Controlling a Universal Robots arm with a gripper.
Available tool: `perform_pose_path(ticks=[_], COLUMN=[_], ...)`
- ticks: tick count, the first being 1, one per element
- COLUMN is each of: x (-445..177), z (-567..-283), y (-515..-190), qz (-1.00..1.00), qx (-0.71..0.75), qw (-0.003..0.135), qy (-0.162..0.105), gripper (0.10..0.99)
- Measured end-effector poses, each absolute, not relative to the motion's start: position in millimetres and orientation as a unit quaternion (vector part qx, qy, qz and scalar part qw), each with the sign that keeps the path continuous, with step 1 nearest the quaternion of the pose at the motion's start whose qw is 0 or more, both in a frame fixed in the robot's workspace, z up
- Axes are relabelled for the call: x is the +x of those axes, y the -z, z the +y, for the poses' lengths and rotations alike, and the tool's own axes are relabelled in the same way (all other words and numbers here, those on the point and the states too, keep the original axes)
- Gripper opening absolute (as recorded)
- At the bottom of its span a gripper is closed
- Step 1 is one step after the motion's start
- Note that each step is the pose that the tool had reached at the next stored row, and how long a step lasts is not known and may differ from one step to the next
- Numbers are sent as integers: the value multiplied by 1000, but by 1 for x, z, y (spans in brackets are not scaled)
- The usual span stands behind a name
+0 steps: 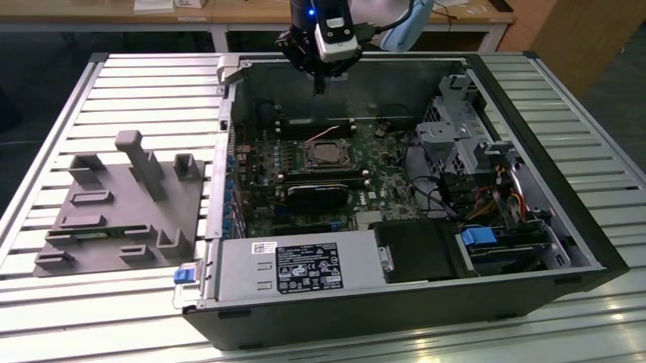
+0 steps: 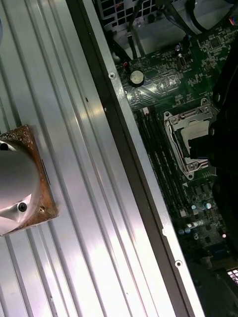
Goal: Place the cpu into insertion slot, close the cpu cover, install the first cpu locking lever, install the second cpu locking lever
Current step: 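Install the first cpu locking lever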
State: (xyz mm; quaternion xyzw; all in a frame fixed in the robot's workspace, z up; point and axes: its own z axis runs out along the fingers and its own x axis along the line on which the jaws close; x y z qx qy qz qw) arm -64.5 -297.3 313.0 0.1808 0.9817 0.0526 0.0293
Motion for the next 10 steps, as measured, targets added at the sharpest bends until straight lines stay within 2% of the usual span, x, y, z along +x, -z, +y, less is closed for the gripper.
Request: perform_pose_path(ticks=[10], x=[-64], z=[-297], y=[-309], qz=[982], qx=[181], qw=[29], qy=[-53], gripper=[102])
